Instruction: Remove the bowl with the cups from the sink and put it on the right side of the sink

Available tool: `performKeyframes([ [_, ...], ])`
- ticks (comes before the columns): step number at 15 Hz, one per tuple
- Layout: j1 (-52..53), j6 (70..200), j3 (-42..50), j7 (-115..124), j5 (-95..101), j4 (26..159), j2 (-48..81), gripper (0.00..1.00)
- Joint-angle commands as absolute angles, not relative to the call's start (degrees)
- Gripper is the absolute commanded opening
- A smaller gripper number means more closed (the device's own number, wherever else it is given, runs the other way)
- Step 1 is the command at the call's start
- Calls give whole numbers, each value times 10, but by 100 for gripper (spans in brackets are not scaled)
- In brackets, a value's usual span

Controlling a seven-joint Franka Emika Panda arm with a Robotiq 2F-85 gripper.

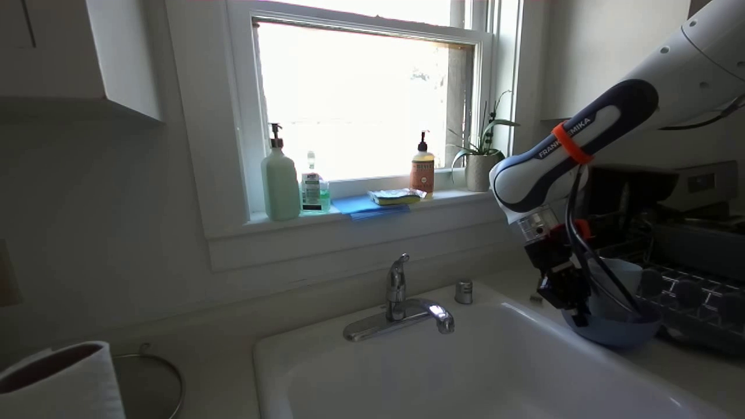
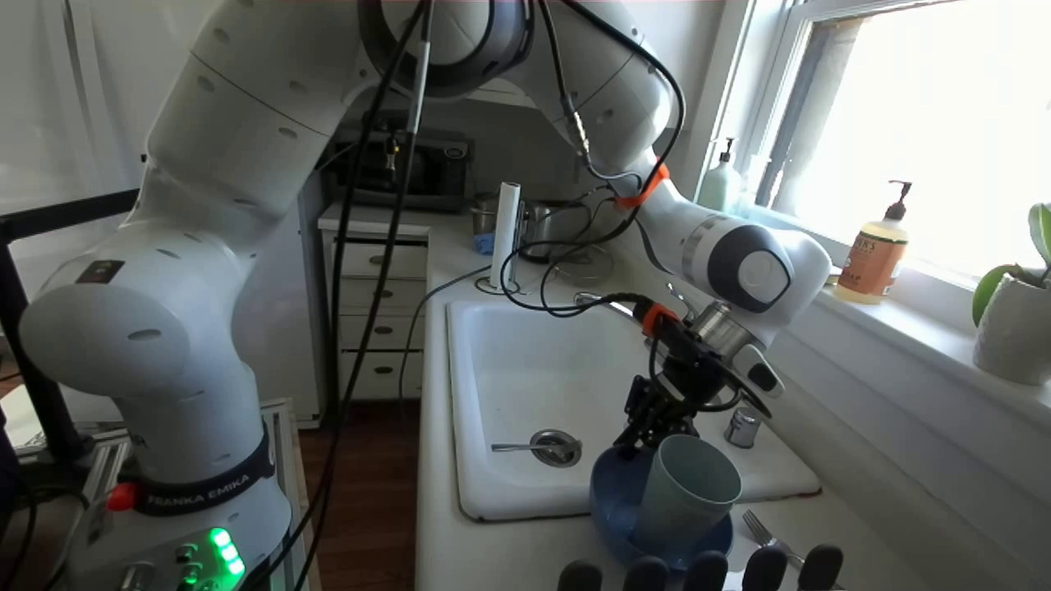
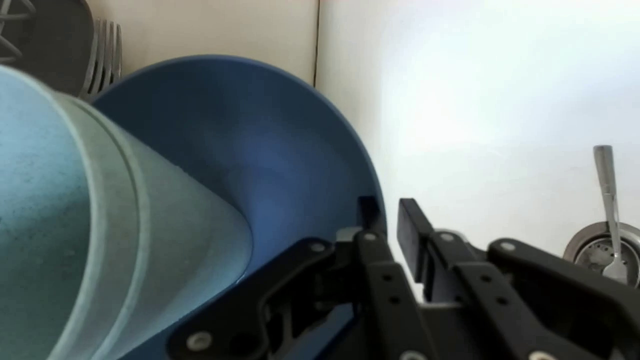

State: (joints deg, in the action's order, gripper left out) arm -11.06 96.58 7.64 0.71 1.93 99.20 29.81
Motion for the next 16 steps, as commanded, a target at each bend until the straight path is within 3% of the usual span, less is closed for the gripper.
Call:
performKeyframes([
  [1, -105, 977, 69, 14, 0, 1007, 279, 48],
  [8, -89, 991, 63, 20, 7, 1021, 241, 98],
  [16, -74, 1043, 67, 6, 37, 1056, 160, 100],
])
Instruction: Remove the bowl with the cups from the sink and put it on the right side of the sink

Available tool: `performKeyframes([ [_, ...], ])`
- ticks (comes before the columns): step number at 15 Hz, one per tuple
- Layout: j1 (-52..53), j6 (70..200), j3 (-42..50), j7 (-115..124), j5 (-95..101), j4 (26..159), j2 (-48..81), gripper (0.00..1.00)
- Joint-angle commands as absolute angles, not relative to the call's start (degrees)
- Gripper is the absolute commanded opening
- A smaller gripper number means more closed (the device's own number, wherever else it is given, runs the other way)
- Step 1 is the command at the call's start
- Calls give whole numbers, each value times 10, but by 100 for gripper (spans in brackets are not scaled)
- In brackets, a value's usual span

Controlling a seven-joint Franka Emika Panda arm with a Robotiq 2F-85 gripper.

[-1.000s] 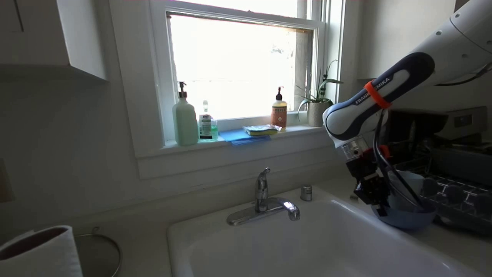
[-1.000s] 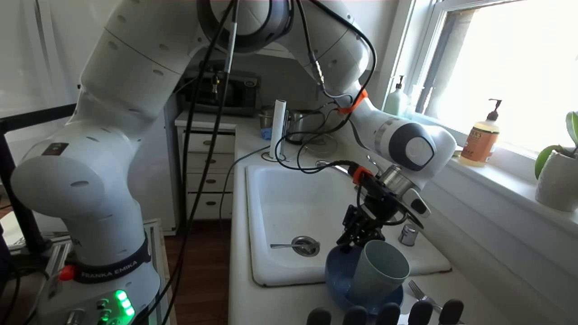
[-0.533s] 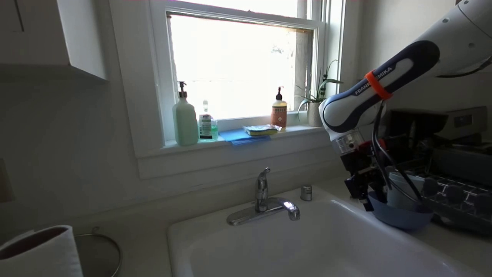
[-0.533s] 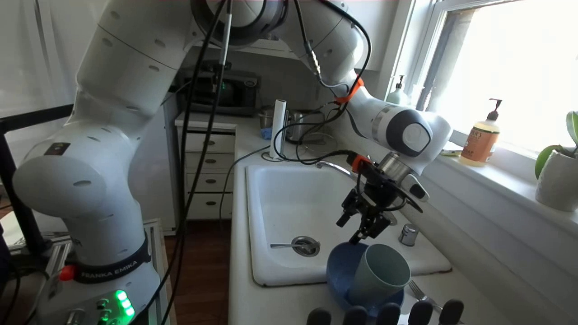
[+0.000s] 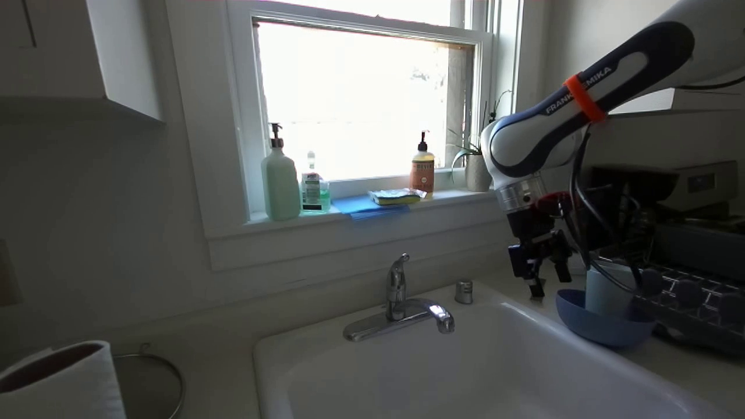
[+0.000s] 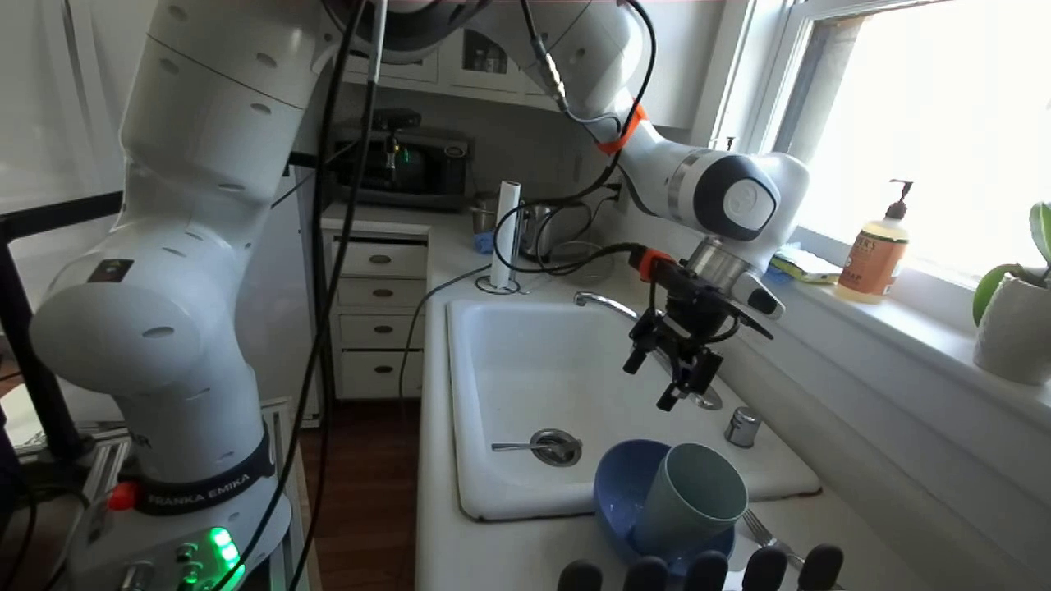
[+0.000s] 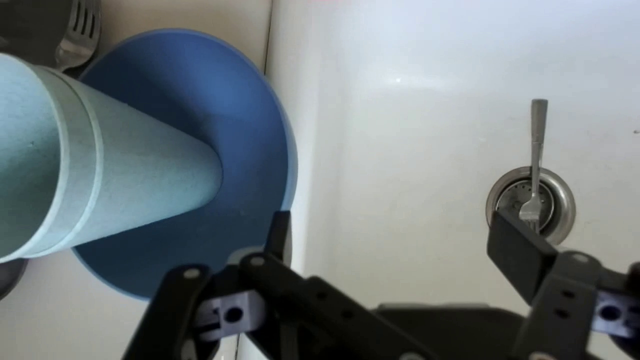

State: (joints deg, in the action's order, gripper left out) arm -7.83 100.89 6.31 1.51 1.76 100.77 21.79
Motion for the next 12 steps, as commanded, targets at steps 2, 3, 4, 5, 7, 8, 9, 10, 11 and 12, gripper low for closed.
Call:
performKeyframes([
  [2, -76, 1077, 72, 8, 47, 1077, 124, 100],
  [3, -79, 1090, 75, 11, 50, 1088, 105, 100],
  [4, -80, 1101, 78, 15, 54, 1095, 88, 100],
  [5, -81, 1105, 81, 19, 57, 1102, 70, 100],
  [7, -86, 1116, 90, 29, 60, 1119, 32, 100],
  [8, -89, 1117, 96, 34, 62, 1129, 15, 100],
  [9, -91, 1110, 100, 45, 63, 1130, 1, 100],
  [10, -95, 1114, 105, 55, 63, 1141, -18, 100],
  [11, -99, 1103, 108, 61, 65, 1143, -30, 100],
  [12, -104, 1105, 112, 70, 64, 1151, -44, 100],
])
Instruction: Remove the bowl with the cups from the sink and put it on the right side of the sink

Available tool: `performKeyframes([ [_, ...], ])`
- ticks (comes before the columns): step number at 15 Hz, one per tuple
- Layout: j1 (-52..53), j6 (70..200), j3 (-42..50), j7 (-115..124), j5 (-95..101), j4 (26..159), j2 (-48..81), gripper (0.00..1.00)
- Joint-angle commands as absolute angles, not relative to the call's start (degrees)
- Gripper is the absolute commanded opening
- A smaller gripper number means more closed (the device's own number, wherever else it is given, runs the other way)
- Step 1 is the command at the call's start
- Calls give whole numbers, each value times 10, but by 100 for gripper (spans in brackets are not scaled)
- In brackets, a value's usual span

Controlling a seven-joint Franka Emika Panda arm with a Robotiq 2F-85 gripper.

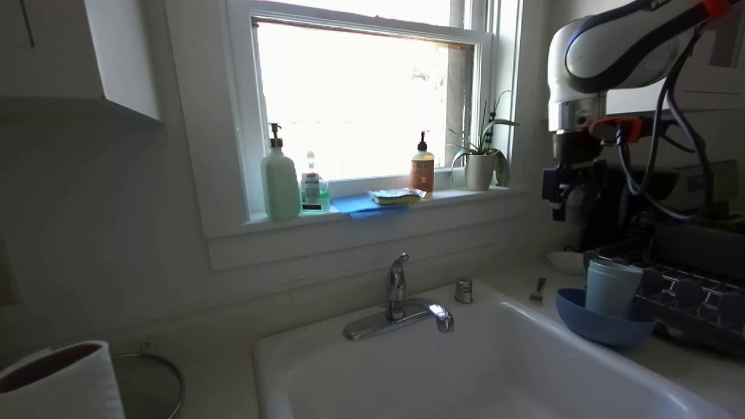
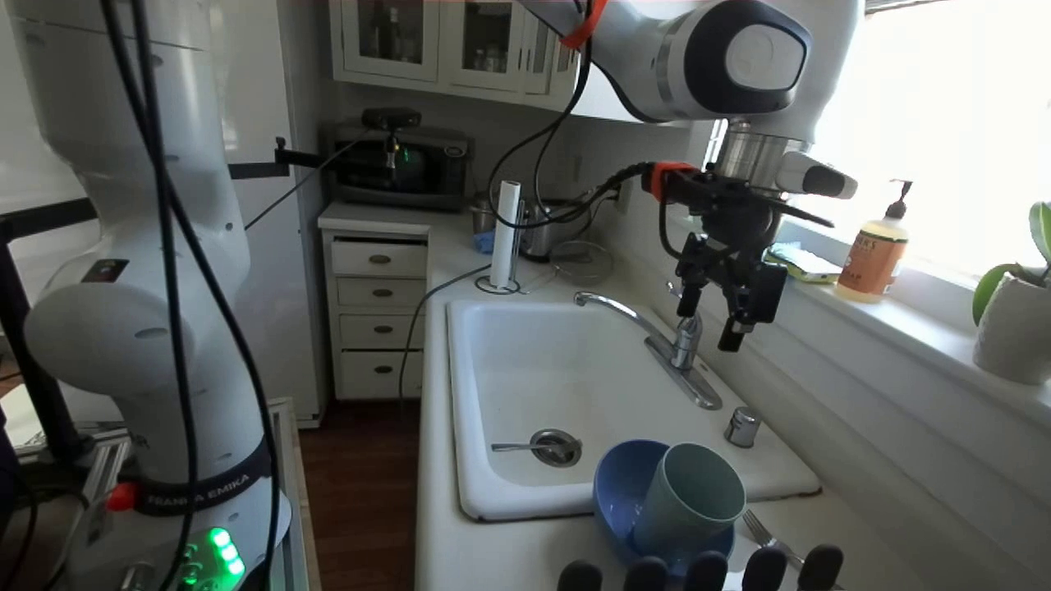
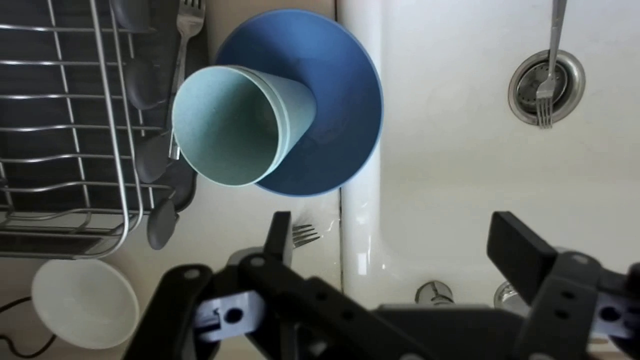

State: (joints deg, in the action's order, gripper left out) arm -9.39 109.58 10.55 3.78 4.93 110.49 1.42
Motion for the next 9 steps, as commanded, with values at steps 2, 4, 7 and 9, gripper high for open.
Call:
performKeyframes([
  [2, -113, 1107, 120, 76, 47, 1165, -67, 100],
  [4, -114, 1094, 119, 66, 46, 1134, -41, 100],
  [7, -120, 1095, 125, 75, 46, 1150, -63, 100],
  [9, -120, 1096, 124, 78, 45, 1154, -65, 100],
])
